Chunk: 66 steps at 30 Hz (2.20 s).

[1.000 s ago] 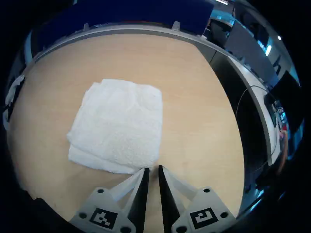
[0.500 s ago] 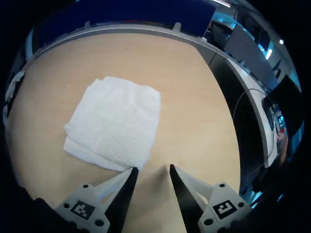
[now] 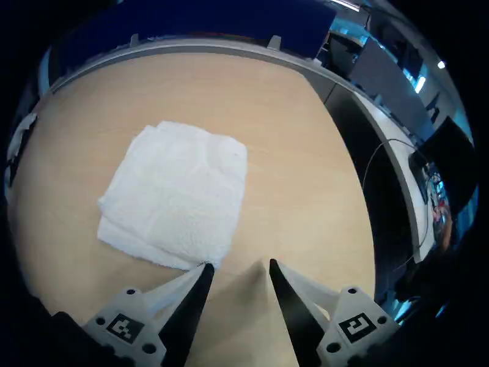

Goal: Fold towel

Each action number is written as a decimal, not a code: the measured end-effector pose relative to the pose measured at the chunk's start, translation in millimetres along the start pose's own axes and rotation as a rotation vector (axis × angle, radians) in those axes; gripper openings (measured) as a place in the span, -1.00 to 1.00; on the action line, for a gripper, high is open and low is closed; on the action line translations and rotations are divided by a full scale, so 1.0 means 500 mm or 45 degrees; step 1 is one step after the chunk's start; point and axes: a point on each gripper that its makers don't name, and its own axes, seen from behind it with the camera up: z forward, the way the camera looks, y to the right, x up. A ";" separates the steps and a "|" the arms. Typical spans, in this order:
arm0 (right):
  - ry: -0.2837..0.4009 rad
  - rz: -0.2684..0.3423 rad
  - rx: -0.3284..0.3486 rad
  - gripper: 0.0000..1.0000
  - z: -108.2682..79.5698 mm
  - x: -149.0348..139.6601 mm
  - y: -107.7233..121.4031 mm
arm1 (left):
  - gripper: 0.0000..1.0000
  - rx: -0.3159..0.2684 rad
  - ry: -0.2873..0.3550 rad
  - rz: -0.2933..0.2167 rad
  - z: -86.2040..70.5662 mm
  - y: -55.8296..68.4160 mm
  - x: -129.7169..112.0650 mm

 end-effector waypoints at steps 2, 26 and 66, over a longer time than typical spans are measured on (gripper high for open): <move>0.000 0.002 -0.015 0.39 0.000 0.001 0.005 | 0.81 0.000 0.001 0.001 0.000 0.000 0.001; 0.028 -0.010 -0.024 0.67 -0.024 0.012 0.009 | 0.81 0.001 0.006 -0.005 -0.002 -0.005 0.002; 0.227 0.026 -0.044 1.00 -0.136 0.079 -0.012 | 0.81 -0.029 0.043 -0.012 -0.003 -0.011 0.020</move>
